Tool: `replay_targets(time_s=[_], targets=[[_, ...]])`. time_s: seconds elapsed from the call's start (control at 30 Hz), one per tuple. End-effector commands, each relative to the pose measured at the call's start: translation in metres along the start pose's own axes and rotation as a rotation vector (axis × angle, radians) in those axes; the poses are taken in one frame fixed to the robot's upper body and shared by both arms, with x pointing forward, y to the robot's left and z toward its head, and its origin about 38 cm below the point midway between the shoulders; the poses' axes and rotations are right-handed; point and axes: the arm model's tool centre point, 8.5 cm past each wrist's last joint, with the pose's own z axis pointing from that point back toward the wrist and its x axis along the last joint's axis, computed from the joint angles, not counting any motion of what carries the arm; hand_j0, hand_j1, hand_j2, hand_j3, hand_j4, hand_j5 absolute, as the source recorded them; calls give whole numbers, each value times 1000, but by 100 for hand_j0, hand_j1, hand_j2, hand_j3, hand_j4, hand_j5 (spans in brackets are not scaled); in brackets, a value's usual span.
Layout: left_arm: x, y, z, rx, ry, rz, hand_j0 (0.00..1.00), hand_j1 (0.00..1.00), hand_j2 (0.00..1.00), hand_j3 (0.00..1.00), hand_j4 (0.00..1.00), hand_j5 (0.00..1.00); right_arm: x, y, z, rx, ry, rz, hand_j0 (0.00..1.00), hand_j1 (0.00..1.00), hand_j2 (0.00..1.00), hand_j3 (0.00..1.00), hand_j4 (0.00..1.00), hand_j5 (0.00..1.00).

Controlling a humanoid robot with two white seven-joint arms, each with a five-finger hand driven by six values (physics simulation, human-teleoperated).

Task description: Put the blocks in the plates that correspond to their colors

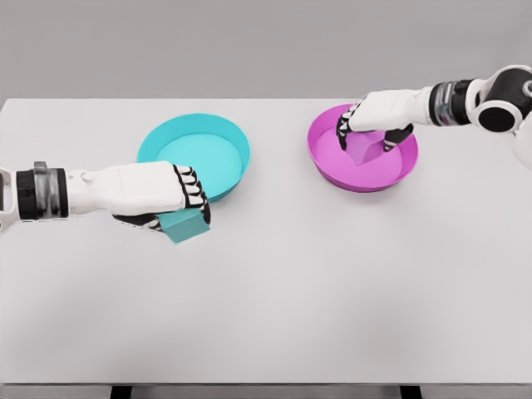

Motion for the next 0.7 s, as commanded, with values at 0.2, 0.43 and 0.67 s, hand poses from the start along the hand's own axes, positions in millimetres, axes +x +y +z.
replay_targets(time_s=[0.2,0.43,0.67], targets=[[-21,12,7,31,45,20,51,51,51,51,51,51,0,4,-10,36,9,9,100,100,100,100,100,100],[-50,16,-4,75,89,80,51,51,51,51,51,51,-4,-8,-4,14,18,16,100,100,100,100,100,100],[-82,14,-20,114,134,169,51,51,51,51,51,51,-35,-3,77,-84,80,-74,100,100,100,100,100,100]])
